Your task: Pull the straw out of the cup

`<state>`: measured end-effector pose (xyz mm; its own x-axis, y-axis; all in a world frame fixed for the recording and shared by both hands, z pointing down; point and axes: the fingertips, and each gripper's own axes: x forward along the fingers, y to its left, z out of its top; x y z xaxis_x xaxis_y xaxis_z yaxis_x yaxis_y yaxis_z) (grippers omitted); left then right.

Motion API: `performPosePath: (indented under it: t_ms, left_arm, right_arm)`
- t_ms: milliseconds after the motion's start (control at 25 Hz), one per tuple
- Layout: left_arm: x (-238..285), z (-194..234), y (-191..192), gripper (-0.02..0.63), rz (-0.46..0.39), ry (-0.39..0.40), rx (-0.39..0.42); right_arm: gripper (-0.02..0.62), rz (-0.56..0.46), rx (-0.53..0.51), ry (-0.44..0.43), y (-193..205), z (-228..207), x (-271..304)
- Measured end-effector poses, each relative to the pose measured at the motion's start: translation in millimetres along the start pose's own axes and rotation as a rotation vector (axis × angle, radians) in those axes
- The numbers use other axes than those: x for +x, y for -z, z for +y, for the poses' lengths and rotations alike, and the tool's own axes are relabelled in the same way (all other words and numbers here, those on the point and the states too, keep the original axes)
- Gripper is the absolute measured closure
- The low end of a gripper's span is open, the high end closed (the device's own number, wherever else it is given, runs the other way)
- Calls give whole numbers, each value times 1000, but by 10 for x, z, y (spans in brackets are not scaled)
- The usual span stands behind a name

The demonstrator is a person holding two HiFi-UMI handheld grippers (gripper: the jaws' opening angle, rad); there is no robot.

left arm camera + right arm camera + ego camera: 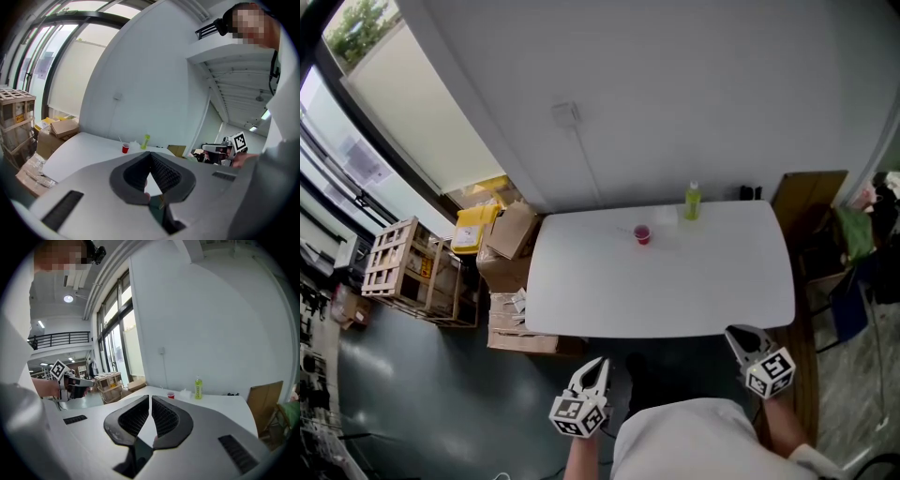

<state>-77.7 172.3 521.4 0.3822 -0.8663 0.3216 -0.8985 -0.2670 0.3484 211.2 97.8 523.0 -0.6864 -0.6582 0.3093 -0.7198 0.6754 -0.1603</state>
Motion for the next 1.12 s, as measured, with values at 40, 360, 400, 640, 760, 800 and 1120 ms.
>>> performPosePath:
  t_ms: [40,360,400,640,760,800,1120]
  left_arm:
    - [39,48,-41,604,4,6,2]
    - [458,475,-296,604,35,66,9]
    - [512,520,-331,604,36,83,7]
    - [859,762,-556,604,45,195,13]
    - [1029,934,-617,604,72,214,26]
    - [1087,988,-636,604,82,222,32]
    - [1552,1342,-705,604,155,310,82]
  right_arm:
    - [554,-1,9,11,-32,-9,42]
    - [554,9,33,58,-163,-77,547]
    - [554,12,36,68,-188,-85,616]
    - [554,25,66,117,-273,-141,1025]
    - [554,15,81,128,-308,-142,1195]
    - [554,17,88,140,-319,-155,1248]
    - [554,33,139,246,-389,-245,1641]
